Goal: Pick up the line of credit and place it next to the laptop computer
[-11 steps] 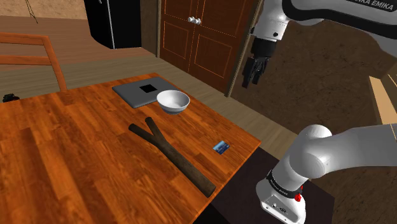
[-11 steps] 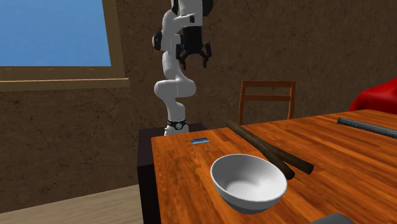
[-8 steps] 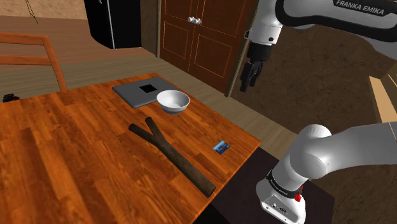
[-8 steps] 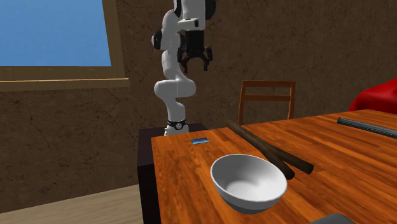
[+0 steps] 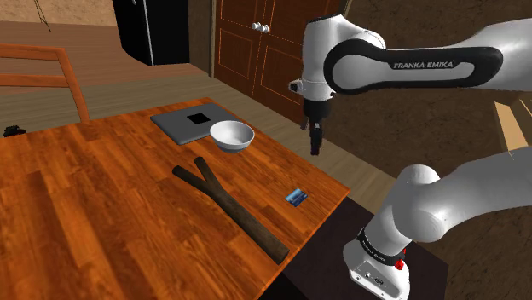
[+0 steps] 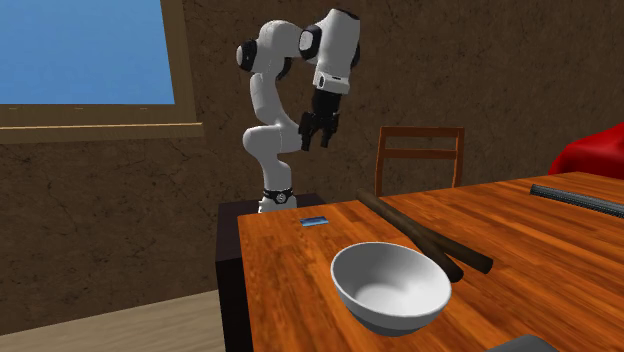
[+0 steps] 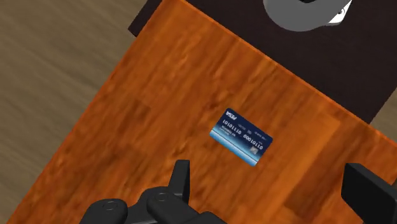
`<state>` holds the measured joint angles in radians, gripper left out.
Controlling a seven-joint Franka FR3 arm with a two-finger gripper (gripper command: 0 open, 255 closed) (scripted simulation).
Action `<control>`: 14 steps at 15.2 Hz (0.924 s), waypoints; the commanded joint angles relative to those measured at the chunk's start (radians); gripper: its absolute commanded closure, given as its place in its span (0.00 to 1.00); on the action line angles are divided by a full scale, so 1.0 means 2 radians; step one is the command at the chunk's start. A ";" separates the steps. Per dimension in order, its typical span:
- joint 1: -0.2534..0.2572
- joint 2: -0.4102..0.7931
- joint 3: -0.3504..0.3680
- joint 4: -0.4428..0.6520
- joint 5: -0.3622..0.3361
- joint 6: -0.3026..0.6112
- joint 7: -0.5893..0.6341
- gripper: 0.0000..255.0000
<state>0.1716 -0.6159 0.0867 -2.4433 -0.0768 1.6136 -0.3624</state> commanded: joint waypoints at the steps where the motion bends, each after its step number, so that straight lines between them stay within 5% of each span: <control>1: 0.017 0.019 0.010 -0.024 -0.022 0.030 -0.037 0.00; 8: 0.062 0.072 0.041 -0.116 -0.114 0.140 -0.144 0.00; 14: 0.076 0.119 0.063 -0.187 -0.211 0.238 -0.194 0.00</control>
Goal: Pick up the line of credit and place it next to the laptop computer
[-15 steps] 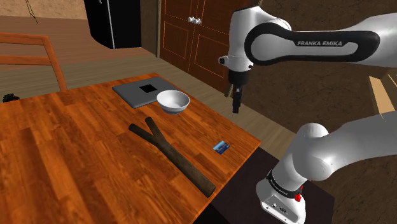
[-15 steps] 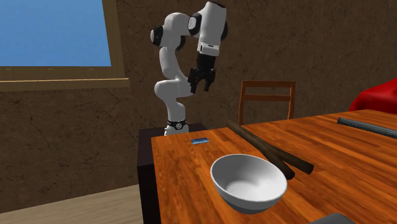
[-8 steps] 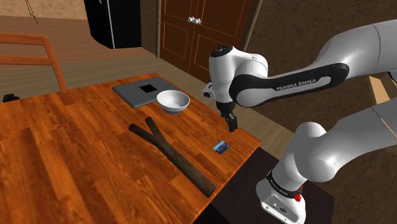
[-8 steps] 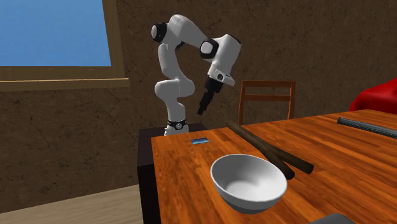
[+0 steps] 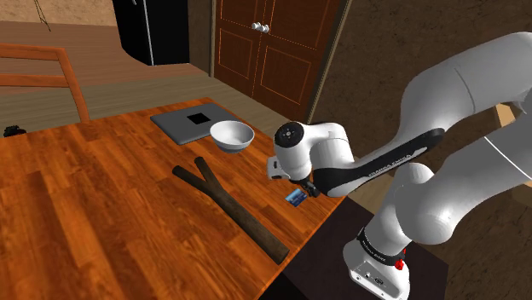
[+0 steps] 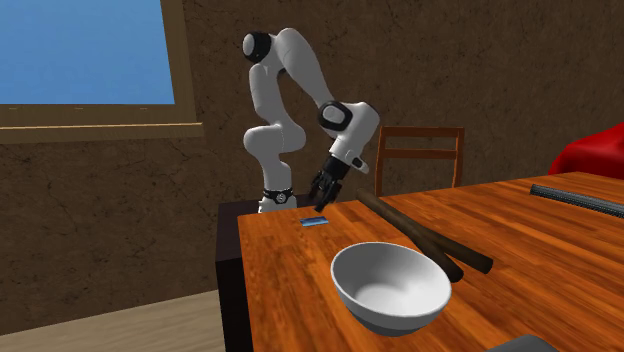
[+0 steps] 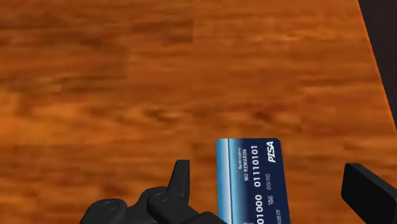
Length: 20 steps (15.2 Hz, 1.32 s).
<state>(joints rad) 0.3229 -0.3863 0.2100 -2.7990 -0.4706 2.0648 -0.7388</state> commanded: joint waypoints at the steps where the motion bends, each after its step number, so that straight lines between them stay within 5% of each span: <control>1: -0.003 0.008 0.000 -0.013 -0.019 0.020 -0.004 0.00; 7: -0.028 0.038 -0.010 -0.034 -0.062 0.071 0.017 0.00; 15: -0.028 0.038 -0.010 -0.034 -0.062 0.071 0.017 0.00; 16: -0.028 0.038 -0.010 -0.034 -0.062 0.071 0.017 1.00; 20: -0.028 0.038 -0.010 -0.034 -0.062 0.071 0.017 1.00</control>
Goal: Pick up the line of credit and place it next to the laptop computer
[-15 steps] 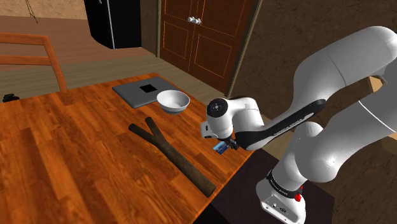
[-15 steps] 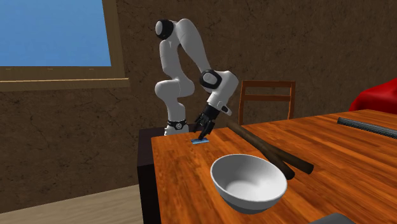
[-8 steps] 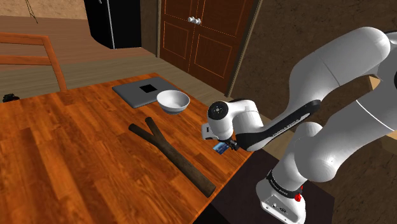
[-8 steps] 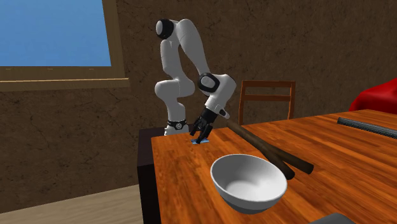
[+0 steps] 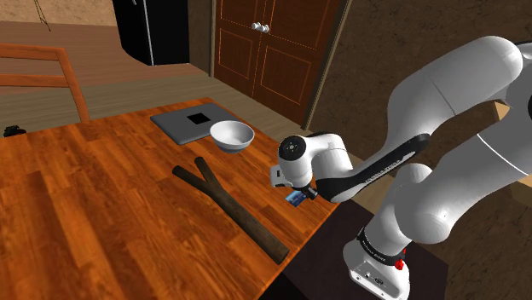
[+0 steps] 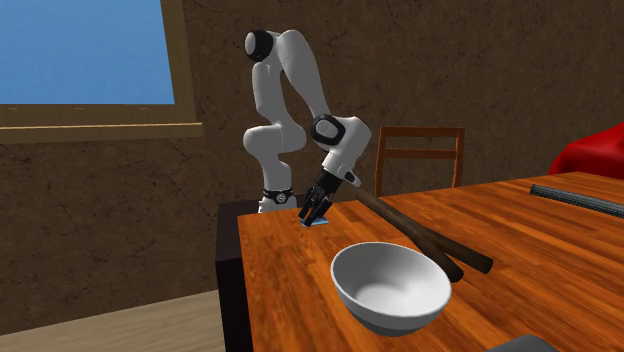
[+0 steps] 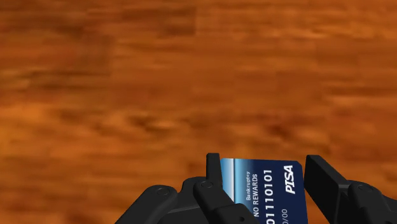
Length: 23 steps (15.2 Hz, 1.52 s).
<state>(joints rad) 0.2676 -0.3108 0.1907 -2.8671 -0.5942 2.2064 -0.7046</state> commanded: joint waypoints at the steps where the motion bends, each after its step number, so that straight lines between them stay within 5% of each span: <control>1: 0.000 0.000 0.000 0.000 0.000 0.000 0.000 1.00; 5: 0.000 0.000 0.000 0.000 0.000 0.000 0.000 1.00; 23: 0.028 -0.120 -0.011 0.034 0.063 -0.131 -0.094 1.00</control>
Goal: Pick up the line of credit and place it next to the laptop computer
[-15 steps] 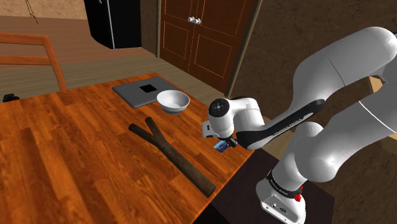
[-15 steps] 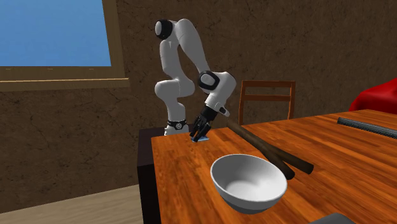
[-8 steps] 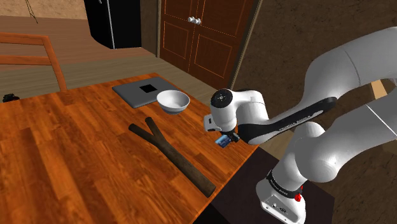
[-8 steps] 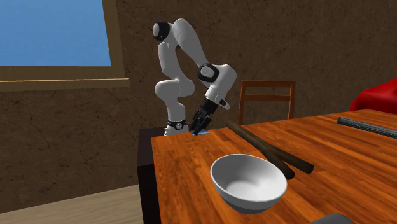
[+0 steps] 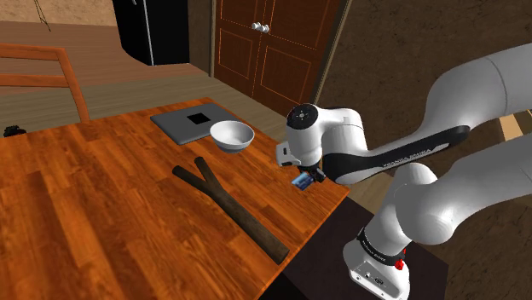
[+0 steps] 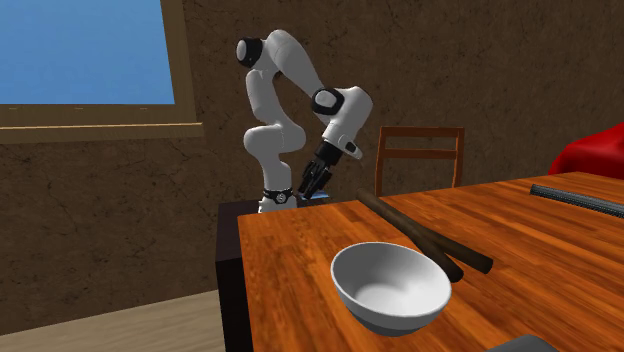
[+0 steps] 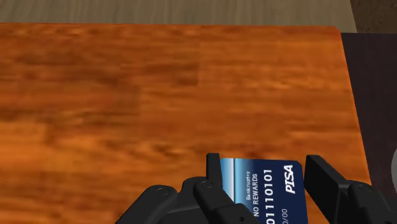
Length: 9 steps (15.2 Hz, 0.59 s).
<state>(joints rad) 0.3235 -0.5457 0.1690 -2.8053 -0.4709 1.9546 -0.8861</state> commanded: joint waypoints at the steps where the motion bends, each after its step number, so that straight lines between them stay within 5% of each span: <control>1: -0.010 0.015 -0.006 0.016 -0.010 0.003 -0.007 1.00; 9: -0.067 0.152 -0.045 0.132 -0.076 0.047 -0.038 1.00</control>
<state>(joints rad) 0.2023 -0.2837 0.0879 -2.5842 -0.6089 2.0431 -0.9513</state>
